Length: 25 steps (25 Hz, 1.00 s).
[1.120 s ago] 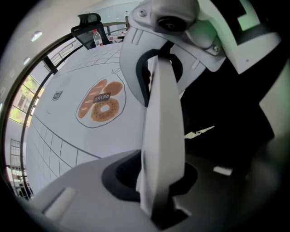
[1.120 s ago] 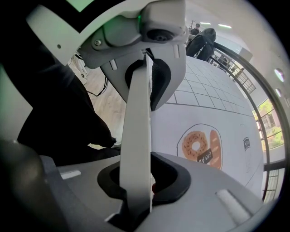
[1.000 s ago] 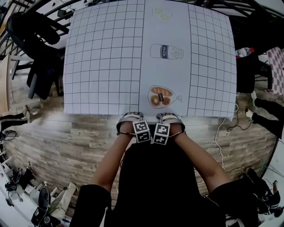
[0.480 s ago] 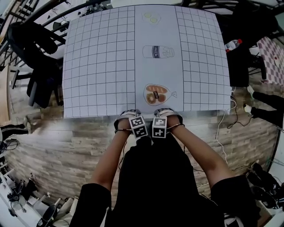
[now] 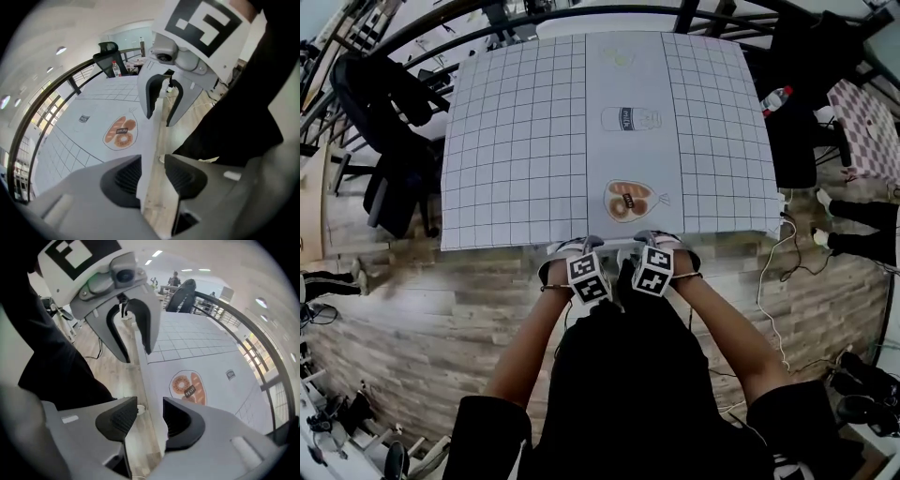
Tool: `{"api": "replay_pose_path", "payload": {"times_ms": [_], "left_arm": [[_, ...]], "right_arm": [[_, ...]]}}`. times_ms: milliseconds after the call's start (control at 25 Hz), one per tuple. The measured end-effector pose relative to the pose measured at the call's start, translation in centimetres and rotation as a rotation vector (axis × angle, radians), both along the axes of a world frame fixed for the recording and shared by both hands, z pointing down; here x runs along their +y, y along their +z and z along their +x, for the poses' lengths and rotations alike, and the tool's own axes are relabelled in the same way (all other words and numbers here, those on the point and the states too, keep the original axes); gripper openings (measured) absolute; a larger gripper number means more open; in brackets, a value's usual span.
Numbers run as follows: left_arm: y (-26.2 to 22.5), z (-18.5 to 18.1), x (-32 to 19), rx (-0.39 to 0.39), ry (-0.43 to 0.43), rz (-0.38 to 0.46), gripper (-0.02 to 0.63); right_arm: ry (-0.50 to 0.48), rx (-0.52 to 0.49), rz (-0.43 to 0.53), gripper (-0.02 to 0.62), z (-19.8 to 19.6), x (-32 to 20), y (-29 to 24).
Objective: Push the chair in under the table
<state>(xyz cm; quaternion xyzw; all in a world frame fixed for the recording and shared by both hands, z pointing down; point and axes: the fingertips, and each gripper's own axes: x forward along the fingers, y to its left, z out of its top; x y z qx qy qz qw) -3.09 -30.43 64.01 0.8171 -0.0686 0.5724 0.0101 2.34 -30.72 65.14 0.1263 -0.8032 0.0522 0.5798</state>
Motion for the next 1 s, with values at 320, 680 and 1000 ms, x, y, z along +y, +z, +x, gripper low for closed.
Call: {"api": "replay_pose_path", "payload": {"times_ms": [320,680,1000], "left_arm": [[-8.0,0.2,1.9,0.287,-0.273,-0.015,0.127],[-19.1,0.2,3.7,0.694,-0.430,0.098,0.011],[-23.5,-0.4,4.4,0.882,-0.526,0.213,0.011]], "right_arm": [[0.277,-0.211,0.103,0.152,0.7,0.5,-8.6],[0.553,-0.565,0.128,0.023,-1.1,2.5,-18.1],[0.724,-0.814,0.369,-0.002,-1.0,3.6,-24.5]]}}
